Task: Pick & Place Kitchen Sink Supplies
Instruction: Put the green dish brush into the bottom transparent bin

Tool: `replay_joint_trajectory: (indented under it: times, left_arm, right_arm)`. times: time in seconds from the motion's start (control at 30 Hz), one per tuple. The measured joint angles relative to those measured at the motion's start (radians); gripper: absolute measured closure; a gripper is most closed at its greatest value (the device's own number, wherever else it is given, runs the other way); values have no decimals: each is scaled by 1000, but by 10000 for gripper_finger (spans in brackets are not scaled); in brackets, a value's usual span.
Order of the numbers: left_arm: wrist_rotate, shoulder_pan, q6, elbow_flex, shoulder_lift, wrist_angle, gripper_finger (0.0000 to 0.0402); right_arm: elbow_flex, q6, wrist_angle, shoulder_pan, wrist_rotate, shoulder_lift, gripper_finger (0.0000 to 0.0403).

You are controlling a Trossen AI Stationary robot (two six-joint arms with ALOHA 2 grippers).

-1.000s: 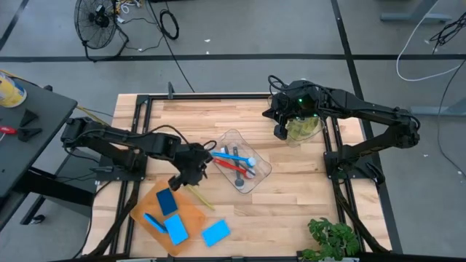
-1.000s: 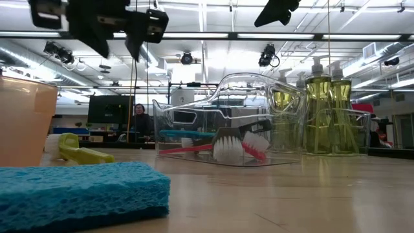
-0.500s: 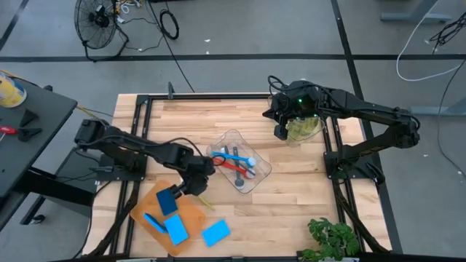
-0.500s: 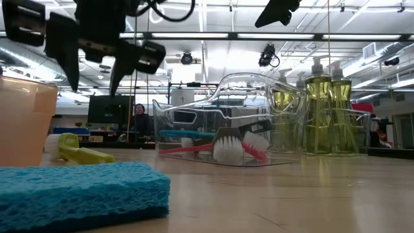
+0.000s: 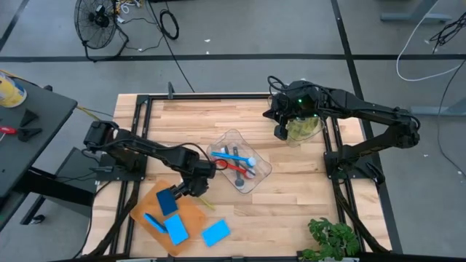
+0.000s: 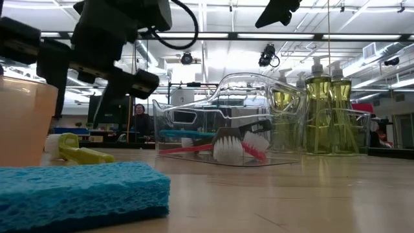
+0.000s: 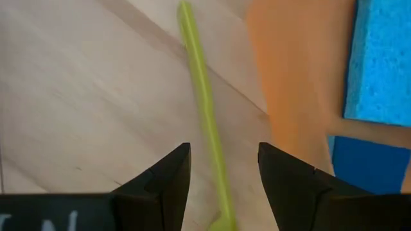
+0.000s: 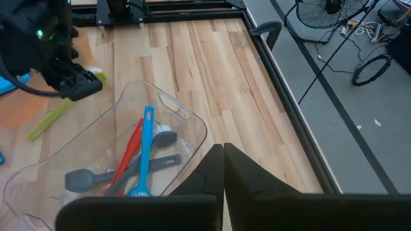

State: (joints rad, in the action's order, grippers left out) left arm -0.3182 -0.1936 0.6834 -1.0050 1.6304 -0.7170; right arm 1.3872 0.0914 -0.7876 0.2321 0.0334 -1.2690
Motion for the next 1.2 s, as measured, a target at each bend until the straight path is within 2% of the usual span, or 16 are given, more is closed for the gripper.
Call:
replay_joint_trajectory:
  times: [0.33, 1.2]
  left_arm:
    - [8, 10, 7, -1, 37, -11, 216]
    - [6, 47, 20, 0, 41, -11, 216]
  right_arm:
    - [0, 0, -8, 0, 0, 0, 396]
    - [0, 3, -20, 0, 1, 0, 396]
